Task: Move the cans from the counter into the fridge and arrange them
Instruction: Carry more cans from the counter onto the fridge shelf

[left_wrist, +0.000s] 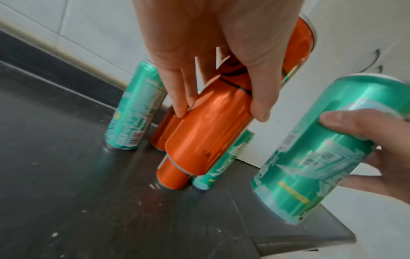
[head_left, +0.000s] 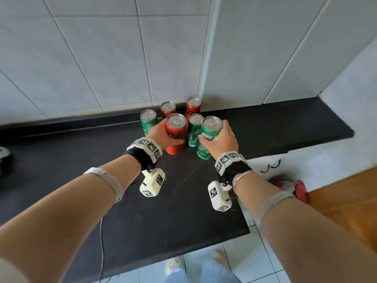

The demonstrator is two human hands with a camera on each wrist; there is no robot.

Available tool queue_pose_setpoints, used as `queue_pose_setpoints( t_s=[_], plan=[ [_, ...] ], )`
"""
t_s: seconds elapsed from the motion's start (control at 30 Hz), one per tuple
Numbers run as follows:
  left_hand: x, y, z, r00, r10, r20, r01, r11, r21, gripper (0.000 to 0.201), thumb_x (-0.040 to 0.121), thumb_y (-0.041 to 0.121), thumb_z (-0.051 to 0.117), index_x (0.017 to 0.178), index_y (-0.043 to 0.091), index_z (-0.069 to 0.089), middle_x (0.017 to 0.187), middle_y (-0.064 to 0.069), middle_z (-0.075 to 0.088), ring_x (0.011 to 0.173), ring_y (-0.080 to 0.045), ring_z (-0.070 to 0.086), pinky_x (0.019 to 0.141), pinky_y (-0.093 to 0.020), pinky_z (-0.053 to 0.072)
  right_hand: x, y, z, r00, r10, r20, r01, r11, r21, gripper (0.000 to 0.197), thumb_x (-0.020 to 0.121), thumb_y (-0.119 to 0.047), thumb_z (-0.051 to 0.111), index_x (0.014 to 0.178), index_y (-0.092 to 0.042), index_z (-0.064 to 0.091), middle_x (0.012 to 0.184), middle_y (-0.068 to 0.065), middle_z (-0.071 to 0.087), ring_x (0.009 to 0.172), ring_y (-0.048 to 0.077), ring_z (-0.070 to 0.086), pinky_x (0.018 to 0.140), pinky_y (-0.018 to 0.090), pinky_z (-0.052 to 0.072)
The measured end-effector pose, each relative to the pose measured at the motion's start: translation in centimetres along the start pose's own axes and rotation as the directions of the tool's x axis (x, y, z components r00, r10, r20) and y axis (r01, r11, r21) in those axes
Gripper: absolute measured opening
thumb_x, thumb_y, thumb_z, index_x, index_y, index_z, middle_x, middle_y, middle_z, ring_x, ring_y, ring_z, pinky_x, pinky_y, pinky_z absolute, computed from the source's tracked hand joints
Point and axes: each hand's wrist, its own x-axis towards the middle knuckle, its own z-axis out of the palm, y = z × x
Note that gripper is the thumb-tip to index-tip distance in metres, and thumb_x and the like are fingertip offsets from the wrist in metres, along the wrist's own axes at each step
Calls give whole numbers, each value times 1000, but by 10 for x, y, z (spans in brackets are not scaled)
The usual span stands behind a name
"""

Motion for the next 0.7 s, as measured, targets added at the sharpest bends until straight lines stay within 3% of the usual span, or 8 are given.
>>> queue_pose_setpoints(
  t_s=[0.17, 0.27, 0.37, 0.53, 0.7],
  plan=[
    [-9, 44, 23, 994, 103, 26, -104, 993, 53, 78, 65, 33, 81, 133, 20, 45, 126, -3, 61, 120, -22, 54, 101, -29, 39, -11, 28, -33, 997, 51, -64, -50, 999, 10, 55, 65, -46, 77, 100, -21, 42, 104, -3, 57, 102, 20, 57, 80, 36, 48],
    [-15, 78, 47, 983, 153, 99, -161, 984, 79, 77, 65, 32, 80, 131, 15, 45, 121, -5, 63, 115, -23, 57, 96, -28, 43, -20, 55, -62, 988, 101, -121, -97, 995, 32, 54, 65, -46, 77, 97, -23, 40, 97, -6, 54, 99, 19, 57, 77, 32, 45],
    [-27, 117, 79, 966, 203, 162, -214, 975, 56, 73, 64, 29, 82, 127, 19, 48, 121, -1, 63, 115, -21, 58, 98, -28, 42, -34, 89, -99, 971, 161, -175, -154, 987, 53, 54, 65, -45, 78, 98, -23, 41, 97, -6, 55, 98, 18, 56, 76, 30, 43],
    [-64, 189, 146, 927, 288, 240, -304, 952, 29, 76, 62, 24, 83, 129, 21, 48, 126, -1, 62, 119, -19, 55, 105, -31, 39, -69, 161, -166, 926, 283, -251, -263, 958, 110, 60, 62, -46, 78, 106, -24, 44, 107, -2, 60, 101, 20, 59, 88, 40, 52],
    [-111, 258, 223, 859, 370, 353, -390, 921, -13, 72, 62, 22, 83, 126, 21, 50, 123, -2, 63, 118, -20, 56, 102, -29, 38, -126, 235, -239, 856, 387, -342, -362, 922, 138, 58, 65, -41, 78, 108, -19, 45, 108, 1, 60, 102, 21, 58, 88, 35, 51]
  ],
)
